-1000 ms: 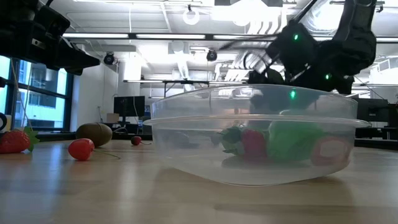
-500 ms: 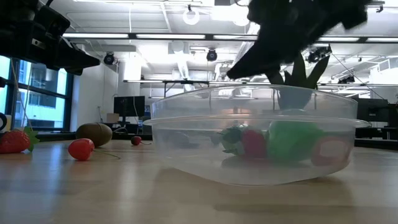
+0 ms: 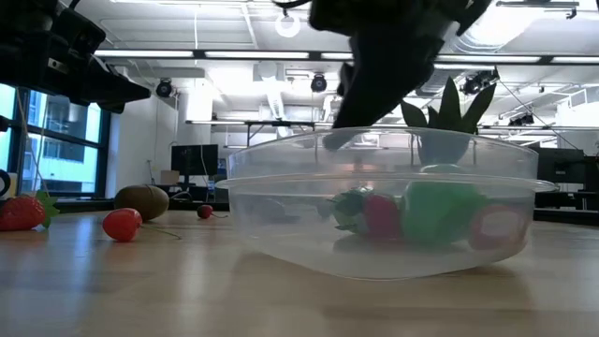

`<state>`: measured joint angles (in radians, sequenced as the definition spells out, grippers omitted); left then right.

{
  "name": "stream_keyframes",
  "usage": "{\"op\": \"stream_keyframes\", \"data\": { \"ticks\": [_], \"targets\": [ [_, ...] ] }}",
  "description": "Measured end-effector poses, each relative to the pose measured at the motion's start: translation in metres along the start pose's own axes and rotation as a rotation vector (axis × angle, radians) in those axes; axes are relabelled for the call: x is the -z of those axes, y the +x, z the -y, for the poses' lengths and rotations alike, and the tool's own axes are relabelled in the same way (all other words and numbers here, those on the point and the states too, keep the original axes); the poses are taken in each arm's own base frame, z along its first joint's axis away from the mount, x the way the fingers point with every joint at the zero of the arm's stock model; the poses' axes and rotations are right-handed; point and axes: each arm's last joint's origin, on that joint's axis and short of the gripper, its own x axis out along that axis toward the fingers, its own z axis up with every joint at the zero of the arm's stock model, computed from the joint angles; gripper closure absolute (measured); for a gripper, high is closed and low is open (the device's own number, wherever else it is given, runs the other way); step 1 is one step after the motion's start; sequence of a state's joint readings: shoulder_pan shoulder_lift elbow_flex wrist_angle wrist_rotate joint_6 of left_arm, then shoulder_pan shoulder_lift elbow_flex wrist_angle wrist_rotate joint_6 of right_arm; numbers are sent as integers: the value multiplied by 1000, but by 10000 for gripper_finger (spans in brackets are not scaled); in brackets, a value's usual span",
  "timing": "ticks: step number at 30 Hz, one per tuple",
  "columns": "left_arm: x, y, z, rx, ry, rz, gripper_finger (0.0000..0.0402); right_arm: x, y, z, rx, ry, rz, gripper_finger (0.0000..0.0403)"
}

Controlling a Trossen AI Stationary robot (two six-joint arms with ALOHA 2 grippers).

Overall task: Pick and placing Produce into tupperware
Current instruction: Put the blueberry into the transparent container, then put the blackberry into the transparent container

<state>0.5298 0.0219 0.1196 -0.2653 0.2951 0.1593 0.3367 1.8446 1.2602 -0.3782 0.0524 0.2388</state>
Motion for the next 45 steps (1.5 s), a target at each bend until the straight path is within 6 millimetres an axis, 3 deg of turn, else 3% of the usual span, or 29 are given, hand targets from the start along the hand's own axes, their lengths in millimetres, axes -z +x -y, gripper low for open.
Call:
{"op": "stream_keyframes", "data": {
  "ticks": [9,25,28,32,37,40,45],
  "targets": [
    [0,0,0,0,0,0,401,-3,23,-3,-45,-31,-50,361],
    [0,0,0,0,0,0,401,-1,25,-3,-32,-41,-52,292],
    [0,0,0,0,0,0,401,-4,21,-1,8,-41,-36,289],
    [0,0,0,-1,0,0,401,-19,-6,8,116,-53,69,289],
    [0,0,0,0,0,0,401,-37,-48,52,299,44,191,289],
    [0,0,0,0,0,0,401,-42,-67,100,400,169,220,289],
    [0,0,0,0,0,0,401,-37,-76,186,438,366,198,284]
  ]
}}
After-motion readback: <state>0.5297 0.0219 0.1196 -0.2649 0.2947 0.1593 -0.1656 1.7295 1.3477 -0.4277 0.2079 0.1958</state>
